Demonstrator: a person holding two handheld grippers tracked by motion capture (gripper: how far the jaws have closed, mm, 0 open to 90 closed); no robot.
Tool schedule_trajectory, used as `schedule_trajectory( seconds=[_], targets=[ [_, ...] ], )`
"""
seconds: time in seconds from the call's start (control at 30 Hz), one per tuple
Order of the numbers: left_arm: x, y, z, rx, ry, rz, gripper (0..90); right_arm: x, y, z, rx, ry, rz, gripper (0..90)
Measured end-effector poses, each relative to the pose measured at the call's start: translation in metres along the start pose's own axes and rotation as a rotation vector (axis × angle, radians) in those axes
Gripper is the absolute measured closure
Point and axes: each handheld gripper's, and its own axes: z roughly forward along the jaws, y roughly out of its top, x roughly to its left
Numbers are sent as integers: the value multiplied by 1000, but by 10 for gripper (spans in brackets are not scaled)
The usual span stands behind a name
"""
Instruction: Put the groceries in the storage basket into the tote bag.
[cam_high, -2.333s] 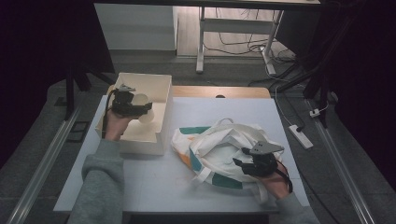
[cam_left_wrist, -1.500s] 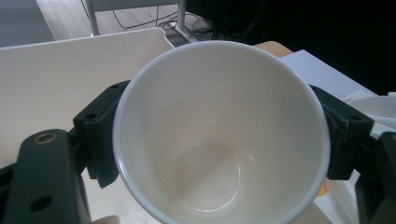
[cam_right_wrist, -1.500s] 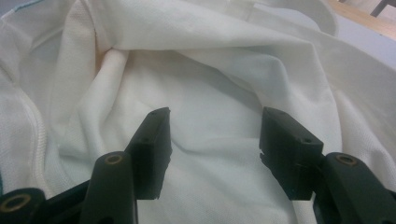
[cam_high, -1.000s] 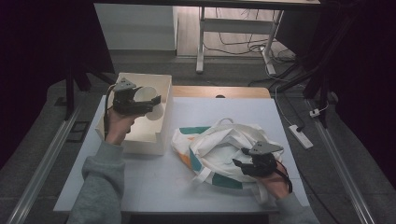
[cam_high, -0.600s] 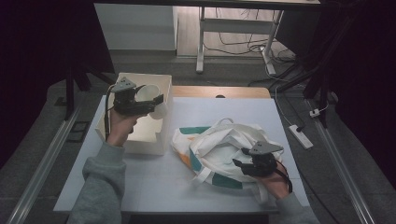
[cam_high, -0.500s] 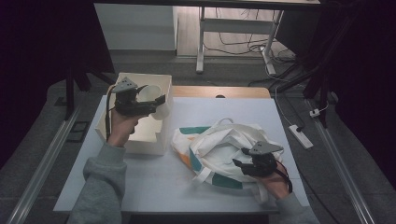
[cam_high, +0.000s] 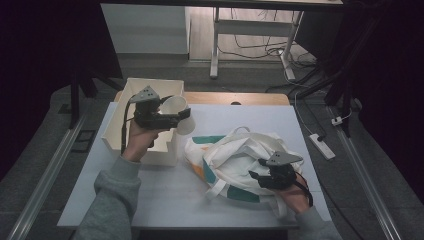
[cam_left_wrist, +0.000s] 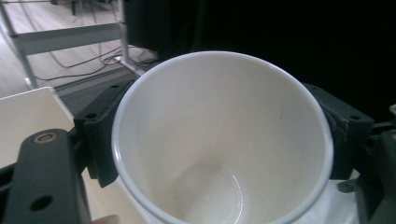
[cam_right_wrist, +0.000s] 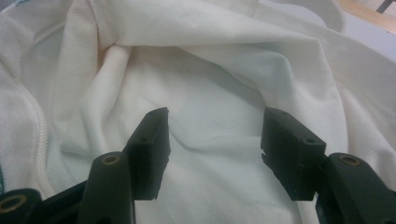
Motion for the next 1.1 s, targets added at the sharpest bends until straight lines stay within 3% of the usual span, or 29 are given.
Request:
schedule_trajectory(
  seconds=[0.3, 0.67, 0.87, 1.1],
  targets=[
    [-20, 3, 7, -3, -89, 22, 197, 0, 0, 0, -4, -1, 1, 422],
    [-36, 3, 15, 11, -135, 47, 197, 0, 0, 0, -3, -2, 1, 421],
    [-42, 3, 21, 3, -232, 10, 197, 0, 0, -1, -6, 1, 2, 419],
    [-53, 1, 33, 36, -244, 35, 197, 0, 2, -4, -16, 0, -4, 417]
  ],
)
